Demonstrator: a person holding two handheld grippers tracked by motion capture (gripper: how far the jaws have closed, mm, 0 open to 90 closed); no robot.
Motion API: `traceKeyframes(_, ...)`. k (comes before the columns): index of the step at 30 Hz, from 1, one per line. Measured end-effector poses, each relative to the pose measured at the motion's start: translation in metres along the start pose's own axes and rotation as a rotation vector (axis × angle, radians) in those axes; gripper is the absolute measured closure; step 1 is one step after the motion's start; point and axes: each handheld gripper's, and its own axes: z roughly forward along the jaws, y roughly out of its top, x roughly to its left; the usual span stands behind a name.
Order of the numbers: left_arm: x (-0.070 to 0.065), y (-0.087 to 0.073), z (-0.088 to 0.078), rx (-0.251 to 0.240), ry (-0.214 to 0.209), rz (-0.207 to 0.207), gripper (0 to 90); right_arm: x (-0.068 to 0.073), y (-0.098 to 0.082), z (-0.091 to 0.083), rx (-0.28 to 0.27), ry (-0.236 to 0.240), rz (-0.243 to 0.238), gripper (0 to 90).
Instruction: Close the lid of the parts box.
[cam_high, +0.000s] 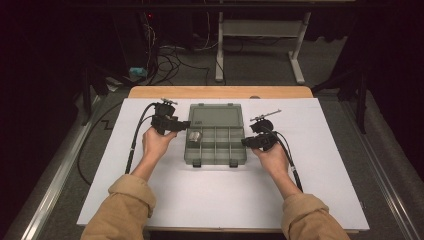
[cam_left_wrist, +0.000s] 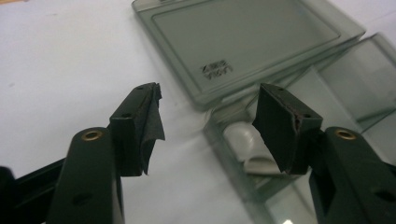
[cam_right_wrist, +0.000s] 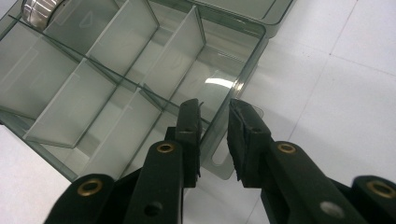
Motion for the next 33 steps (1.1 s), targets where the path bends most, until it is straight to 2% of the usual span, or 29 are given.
traceKeyframes(3, 0.004, 0.010, 0.009, 0.031, -0.008, -0.021, 40.7, 0.000, 0.000, 0.000, -0.001, 0.001, 0.003, 75.1)
traceKeyframes(9, 0.009, 0.026, 0.022, 0.046, -0.017, -0.060, 41.6, 0.000, 0.000, 0.000, -0.001, -0.001, 0.000, 75.1)
traceKeyframes(13, 0.011, 0.034, 0.032, 0.076, -0.025, -0.079, 41.9, 0.000, 0.000, 0.000, -0.001, -0.002, -0.004, 75.1)
traceKeyframes(17, 0.013, 0.035, 0.043, 0.107, -0.037, -0.104, 41.7, 0.000, 0.000, 0.000, -0.001, -0.002, -0.005, 75.1)
traceKeyframes(21, 0.017, 0.035, 0.052, 0.121, -0.060, -0.154, 42.8, 0.000, 0.000, 0.000, -0.001, -0.004, -0.005, 75.1)
traceKeyframes(26, 0.020, 0.035, 0.059, 0.140, -0.066, -0.176, 42.9, 0.000, 0.000, 0.000, 0.001, -0.003, -0.005, 75.2)
traceKeyframes(29, 0.023, 0.035, 0.061, 0.142, -0.086, -0.198, 42.7, 0.001, 0.000, 0.000, 0.000, -0.005, -0.006, 75.3)
traceKeyframes(33, 0.023, 0.034, 0.062, 0.143, -0.083, -0.188, 41.9, 0.001, 0.000, 0.000, 0.000, -0.006, -0.004, 75.3)
